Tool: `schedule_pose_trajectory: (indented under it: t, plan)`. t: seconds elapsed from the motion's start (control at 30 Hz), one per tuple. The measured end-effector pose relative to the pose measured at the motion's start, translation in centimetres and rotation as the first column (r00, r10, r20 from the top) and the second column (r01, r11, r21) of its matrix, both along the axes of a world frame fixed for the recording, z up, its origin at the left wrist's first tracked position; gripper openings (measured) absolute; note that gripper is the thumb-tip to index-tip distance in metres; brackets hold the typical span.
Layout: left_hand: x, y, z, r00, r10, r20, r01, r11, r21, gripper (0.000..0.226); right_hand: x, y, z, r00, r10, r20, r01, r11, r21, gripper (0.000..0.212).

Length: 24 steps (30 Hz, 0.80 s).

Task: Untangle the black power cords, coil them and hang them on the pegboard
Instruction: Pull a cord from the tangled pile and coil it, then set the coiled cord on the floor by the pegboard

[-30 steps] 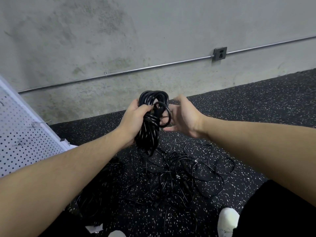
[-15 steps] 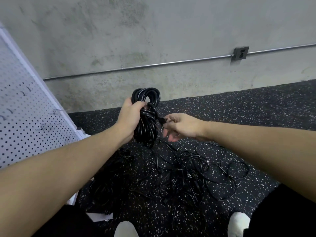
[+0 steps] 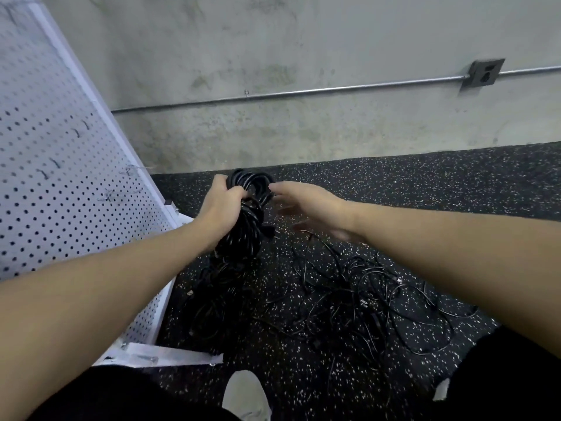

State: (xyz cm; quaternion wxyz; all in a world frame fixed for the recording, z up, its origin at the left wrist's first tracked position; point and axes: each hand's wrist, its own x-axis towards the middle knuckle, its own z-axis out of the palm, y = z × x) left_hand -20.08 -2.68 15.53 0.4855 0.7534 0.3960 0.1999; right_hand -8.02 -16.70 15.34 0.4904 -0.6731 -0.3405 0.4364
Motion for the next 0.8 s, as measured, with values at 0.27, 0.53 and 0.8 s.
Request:
schedule_pose_trajectory:
  t: [0.27, 0.53, 0.8]
  plan:
    - [-2.3, 3.1, -3.9, 0.968, -0.115, -0.222, 0.15, 0.978, 0.147, 0.009, -3.1, 5.0, -3.3, 0.999, 0.036, 0.01, -0.034, 0.983, -0.179, 0.016]
    - [-5.7, 8.0, -11.4, 0.887, -0.226, -0.403, 0.186, 0.973, -0.136, 0.033, -3.1, 7.8, -8.2, 0.895, 0.439, 0.083, -0.331, 0.777, -0.535, 0.034]
    - [-5.7, 10.5, -17.9, 0.863, -0.14, -0.484, 0.111, 0.99, -0.089, 0.036, -1.0, 9.2, -13.2, 0.879, 0.472, 0.07, -0.355, 0.744, -0.566, 0.043]
